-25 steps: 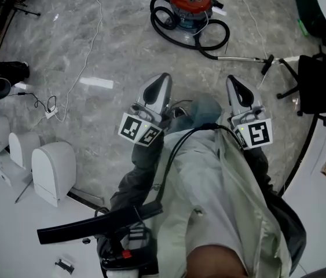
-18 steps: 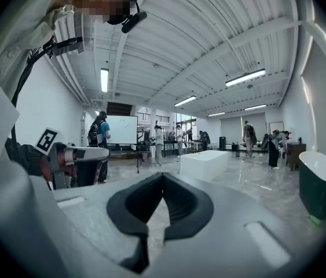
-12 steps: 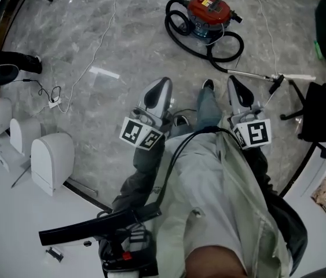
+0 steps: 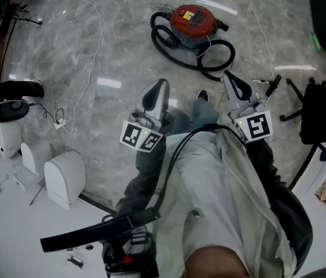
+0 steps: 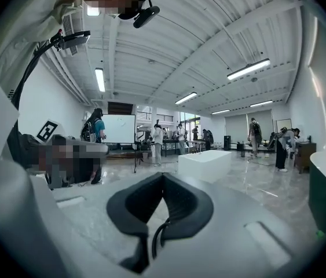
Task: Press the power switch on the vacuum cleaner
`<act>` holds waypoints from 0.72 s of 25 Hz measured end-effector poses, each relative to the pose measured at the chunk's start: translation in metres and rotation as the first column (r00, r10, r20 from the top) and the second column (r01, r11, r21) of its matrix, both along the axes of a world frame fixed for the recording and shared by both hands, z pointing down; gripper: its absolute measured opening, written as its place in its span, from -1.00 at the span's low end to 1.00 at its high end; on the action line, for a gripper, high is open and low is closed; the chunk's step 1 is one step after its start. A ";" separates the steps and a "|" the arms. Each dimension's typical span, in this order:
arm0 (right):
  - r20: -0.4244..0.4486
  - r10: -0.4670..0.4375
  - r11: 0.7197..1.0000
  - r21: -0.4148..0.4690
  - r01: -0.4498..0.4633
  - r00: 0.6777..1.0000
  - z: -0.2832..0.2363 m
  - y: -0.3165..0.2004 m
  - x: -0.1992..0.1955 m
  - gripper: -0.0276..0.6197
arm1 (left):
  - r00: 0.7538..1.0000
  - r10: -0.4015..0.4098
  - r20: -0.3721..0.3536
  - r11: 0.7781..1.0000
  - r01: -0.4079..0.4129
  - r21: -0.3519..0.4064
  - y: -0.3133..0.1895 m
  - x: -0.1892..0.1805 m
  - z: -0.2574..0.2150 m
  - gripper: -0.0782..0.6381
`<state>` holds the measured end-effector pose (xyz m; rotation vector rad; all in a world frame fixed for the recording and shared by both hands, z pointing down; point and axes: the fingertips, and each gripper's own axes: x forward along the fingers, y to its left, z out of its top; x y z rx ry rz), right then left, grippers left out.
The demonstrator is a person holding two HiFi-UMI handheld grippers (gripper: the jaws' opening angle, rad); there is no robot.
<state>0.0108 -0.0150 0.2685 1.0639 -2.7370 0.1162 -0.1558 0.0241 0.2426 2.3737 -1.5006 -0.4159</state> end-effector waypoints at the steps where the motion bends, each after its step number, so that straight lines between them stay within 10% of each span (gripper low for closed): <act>1: -0.001 0.009 1.000 0.006 -0.009 1.000 0.000 -0.011 0.006 -0.91 | 1.000 0.009 -0.001 1.000 -0.009 -0.005 -0.011 0.004 0.001 -0.77; 18: -0.019 0.343 0.939 -0.011 -0.343 0.939 0.023 -0.124 -0.002 -0.91 | 0.952 0.305 -0.005 0.952 -0.304 0.018 -0.189 -0.025 0.005 -0.77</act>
